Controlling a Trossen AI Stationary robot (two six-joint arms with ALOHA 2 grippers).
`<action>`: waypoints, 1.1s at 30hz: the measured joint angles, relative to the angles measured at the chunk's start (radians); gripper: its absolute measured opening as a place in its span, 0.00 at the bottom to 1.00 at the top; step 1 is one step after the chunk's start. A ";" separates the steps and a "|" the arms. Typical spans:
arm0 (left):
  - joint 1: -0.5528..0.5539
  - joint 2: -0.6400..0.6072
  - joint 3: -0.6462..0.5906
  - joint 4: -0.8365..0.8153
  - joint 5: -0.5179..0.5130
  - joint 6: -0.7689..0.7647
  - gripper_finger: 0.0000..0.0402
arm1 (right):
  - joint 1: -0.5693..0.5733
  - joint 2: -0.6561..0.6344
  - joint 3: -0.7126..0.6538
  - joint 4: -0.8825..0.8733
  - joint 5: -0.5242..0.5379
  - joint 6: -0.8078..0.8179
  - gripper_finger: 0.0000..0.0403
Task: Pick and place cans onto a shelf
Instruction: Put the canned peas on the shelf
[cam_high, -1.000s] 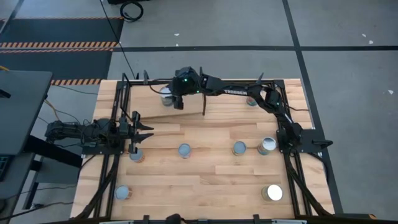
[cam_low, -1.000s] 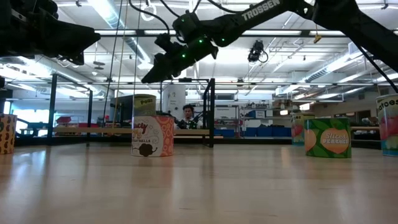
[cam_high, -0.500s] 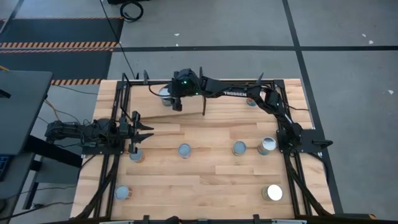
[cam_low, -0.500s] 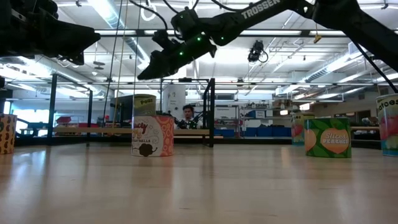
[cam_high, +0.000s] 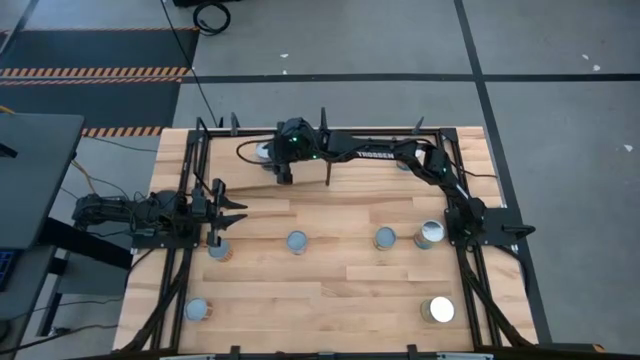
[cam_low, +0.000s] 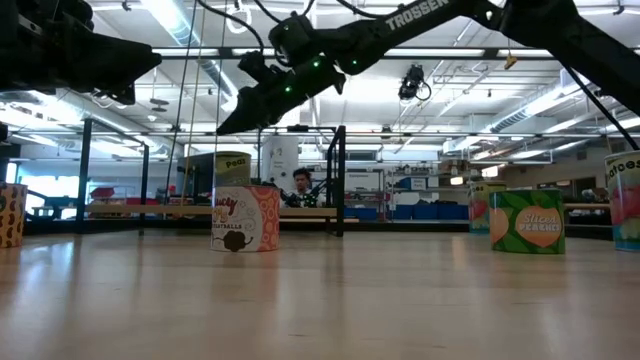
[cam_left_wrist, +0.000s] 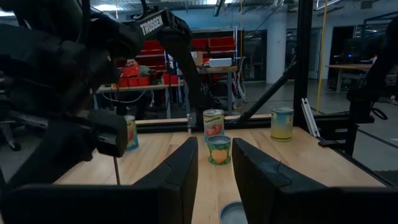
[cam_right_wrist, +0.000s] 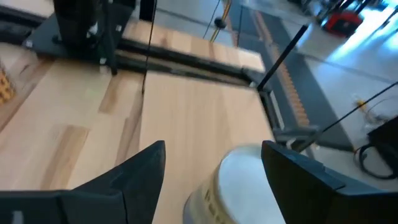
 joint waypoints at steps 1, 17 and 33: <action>0.000 0.000 0.000 0.000 0.000 0.000 0.26 | 0.000 -0.001 0.000 0.005 -0.003 -0.005 0.67; 0.000 0.000 0.000 0.001 0.000 0.000 0.26 | -0.027 0.048 0.001 -0.043 0.051 -0.016 0.67; 0.000 0.000 0.000 0.001 0.000 0.000 0.26 | -0.039 0.039 0.013 -0.143 0.255 -0.017 0.67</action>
